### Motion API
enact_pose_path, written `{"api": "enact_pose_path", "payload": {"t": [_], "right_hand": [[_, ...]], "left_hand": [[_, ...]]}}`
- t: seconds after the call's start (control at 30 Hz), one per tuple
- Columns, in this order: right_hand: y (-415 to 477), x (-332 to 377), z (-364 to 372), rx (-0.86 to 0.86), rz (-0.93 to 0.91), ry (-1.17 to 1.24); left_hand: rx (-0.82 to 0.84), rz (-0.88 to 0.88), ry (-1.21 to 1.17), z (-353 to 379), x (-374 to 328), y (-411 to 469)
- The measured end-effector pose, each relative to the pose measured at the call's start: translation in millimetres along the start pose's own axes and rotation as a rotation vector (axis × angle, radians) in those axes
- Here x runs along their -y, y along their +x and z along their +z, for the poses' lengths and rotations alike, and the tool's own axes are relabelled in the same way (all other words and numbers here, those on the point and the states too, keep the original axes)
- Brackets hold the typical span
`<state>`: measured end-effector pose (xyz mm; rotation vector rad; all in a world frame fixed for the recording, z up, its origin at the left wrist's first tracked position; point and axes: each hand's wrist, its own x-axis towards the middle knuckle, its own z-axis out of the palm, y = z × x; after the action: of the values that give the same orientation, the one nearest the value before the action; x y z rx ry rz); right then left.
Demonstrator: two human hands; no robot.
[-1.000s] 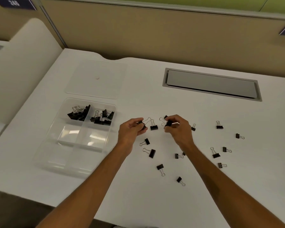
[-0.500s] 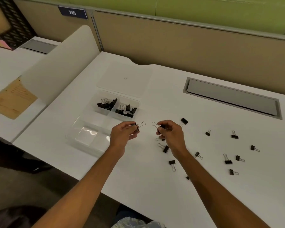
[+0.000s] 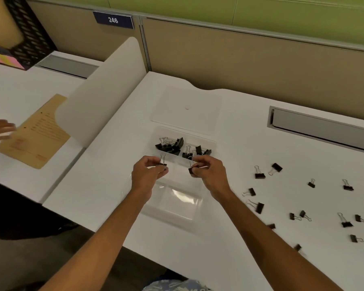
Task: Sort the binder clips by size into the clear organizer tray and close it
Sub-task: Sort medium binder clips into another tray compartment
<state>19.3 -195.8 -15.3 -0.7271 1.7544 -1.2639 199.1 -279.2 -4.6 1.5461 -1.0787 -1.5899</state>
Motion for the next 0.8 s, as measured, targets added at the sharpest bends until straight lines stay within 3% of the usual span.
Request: {"api": "enact_pose_path", "payload": {"t": [0.17,0.47,0.8], "right_hand": [[18,10,50,-0.007,0.000,-0.109],[33,11,96,-0.022,-0.013,-0.527],[45,17,119,0.129,-0.120,-0.949]], "left_hand": [[0.090,0.019,0.148,-29,-10,37],[0.175,0.272,0.778,-33,-14,76],[0.251,0.313,0.998,-24,-7,90]]}}
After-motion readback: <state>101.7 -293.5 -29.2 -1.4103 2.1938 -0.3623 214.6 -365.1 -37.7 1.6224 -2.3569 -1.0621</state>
